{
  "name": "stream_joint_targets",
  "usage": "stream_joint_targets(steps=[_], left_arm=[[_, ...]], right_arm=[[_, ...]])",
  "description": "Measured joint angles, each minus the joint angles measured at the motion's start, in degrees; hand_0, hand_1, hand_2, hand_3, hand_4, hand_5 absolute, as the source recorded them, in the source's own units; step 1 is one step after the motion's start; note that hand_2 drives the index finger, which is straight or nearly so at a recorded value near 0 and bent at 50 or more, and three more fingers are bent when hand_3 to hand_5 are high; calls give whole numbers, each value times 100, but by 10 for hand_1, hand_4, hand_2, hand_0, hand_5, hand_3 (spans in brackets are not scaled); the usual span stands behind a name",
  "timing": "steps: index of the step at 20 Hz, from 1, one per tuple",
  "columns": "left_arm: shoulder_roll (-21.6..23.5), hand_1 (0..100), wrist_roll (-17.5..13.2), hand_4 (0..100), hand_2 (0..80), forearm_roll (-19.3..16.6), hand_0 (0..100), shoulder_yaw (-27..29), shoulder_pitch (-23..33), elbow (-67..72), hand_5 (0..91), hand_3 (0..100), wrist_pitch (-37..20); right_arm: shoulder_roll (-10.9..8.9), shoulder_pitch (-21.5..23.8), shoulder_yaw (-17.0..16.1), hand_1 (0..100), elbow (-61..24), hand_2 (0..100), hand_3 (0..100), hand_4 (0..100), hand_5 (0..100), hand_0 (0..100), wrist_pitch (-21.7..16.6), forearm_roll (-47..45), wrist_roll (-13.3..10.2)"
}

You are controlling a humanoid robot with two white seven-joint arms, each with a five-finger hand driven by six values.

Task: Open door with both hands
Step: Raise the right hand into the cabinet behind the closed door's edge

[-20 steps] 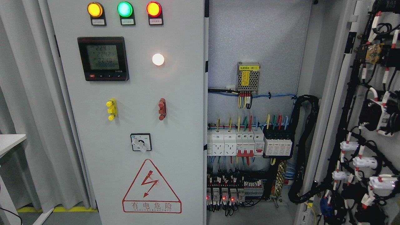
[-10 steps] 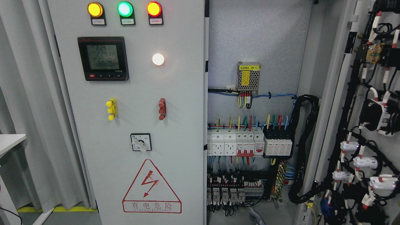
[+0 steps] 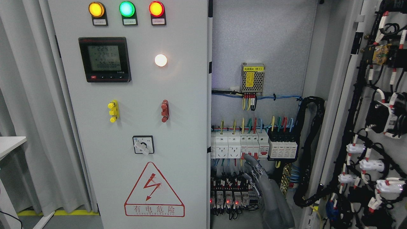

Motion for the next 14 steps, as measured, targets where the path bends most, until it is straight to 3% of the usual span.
stream_joint_targets(steps=[5, 14], left_arm=[[-6, 0, 0, 39, 27, 1, 295, 15, 0, 34, 0, 27, -9], [-12, 0, -1, 38, 27, 2, 295, 31, 0, 67, 0, 27, 16]], right_arm=[[24, -683, 24, 0, 241, 0, 0, 0, 0, 219, 224, -512, 20], [49, -1763, 48, 0, 1132, 0, 0, 0, 0, 219, 275, -1131, -11]])
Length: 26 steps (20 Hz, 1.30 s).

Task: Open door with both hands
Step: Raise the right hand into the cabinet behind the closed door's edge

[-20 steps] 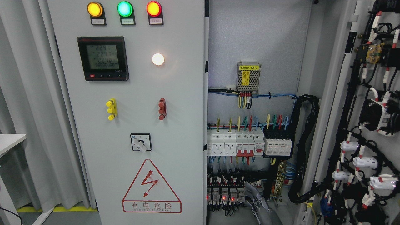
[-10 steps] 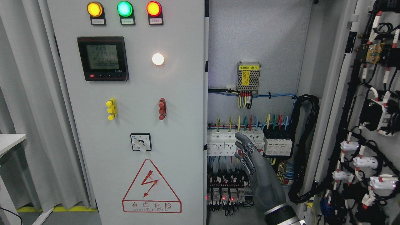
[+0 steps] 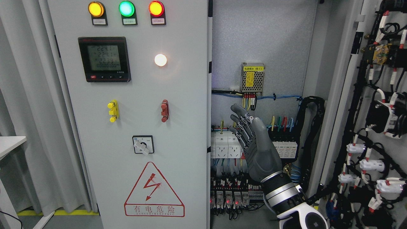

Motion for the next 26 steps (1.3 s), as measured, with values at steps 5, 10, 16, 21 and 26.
stream_joint_targets(steps=[5, 10, 16, 21, 26], left_arm=[[-2, 0, 0, 38, 27, 0, 295, 3, 0, 9, 0, 27, 2], [-3, 0, 0, 38, 26, 0, 295, 7, -2, 15, 0, 27, 2], [-4, 0, 0, 39, 26, 0, 295, 8, -6, 19, 0, 27, 2], [-4, 0, -1, 39, 26, 0, 295, 9, -8, 23, 0, 27, 3], [-4, 0, -1, 39, 27, 0, 295, 12, -9, 24, 0, 27, 3]], right_arm=[[6, -447, 12, 0, 509, 0, 0, 0, 0, 219, 27, -222, -4], [11, -782, 35, 0, 984, 0, 0, 0, 0, 219, 78, -459, 41], [14, -1076, 76, 0, 1482, 0, 0, 0, 0, 219, 144, -569, 416], [15, -1217, 98, 0, 1823, 0, 0, 0, 0, 218, 163, -617, 561], [17, -1305, 115, 0, 2052, 0, 0, 0, 0, 219, 165, -780, 674]])
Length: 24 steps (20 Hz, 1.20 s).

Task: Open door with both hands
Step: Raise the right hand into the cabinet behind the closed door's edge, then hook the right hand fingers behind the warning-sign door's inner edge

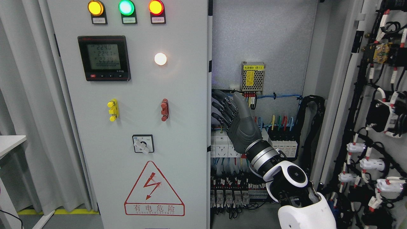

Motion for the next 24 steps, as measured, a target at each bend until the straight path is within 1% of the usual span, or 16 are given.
stream_joint_targets(steps=[2, 5, 13, 17, 21, 24], left_arm=[[0, 0, 0, 39, 27, 0, 295, 1, 0, 0, 0, 27, 0], [0, 0, 0, 39, 27, 0, 295, 1, 0, 1, 0, 27, 0], [0, 0, 0, 37, 27, 0, 295, 3, 0, 2, 0, 27, 0], [0, 0, -22, 37, 26, 0, 295, 4, 0, 2, 0, 27, 0], [0, 0, -7, 37, 27, 0, 295, 4, 0, 2, 0, 27, 0], [0, 0, 2, 37, 27, 0, 295, 5, 0, 2, 0, 27, 0]], right_arm=[[0, -27, 14, 0, 63, 0, 0, 0, 0, 219, 0, -49, 42], [1, -54, 36, 0, 127, 0, 0, 0, 0, 219, 0, -96, 181], [2, -115, 73, 0, 218, 0, 0, 0, 0, 219, -66, -189, 365], [2, -139, 82, 0, 232, 0, 0, 0, 0, 219, -66, -350, 414], [2, -153, 85, 0, 243, 0, 0, 0, 0, 218, -66, -442, 541], [2, -157, 84, 0, 250, 0, 0, 0, 0, 219, -66, -482, 576]])
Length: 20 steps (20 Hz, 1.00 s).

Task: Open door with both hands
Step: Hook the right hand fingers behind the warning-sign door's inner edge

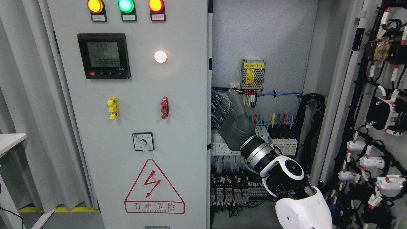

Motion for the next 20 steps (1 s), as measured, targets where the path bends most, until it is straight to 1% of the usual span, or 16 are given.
stream_joint_targets(steps=[13, 14, 17, 20], left_arm=[[0, 0, 7, 38, 27, 0, 295, -3, 0, 0, 0, 27, 29], [0, 0, 7, 38, 27, 0, 295, -3, 0, 0, 0, 27, 29], [0, 0, 7, 38, 27, 0, 295, -5, 0, 0, 0, 27, 10], [0, 0, 7, 38, 27, 0, 295, -4, 0, 0, 0, 27, -2]], right_arm=[[0, 16, -23, 0, 9, 0, 0, 0, 0, 219, -138, -64, 53], [0, 18, -23, 0, 10, 0, 0, 0, 0, 219, -138, -89, 70], [0, 22, -29, 0, 18, 0, 0, 0, 0, 219, -138, -215, 223], [-1, 24, -36, 0, 20, 0, 0, 0, 0, 219, -138, -304, 269]])
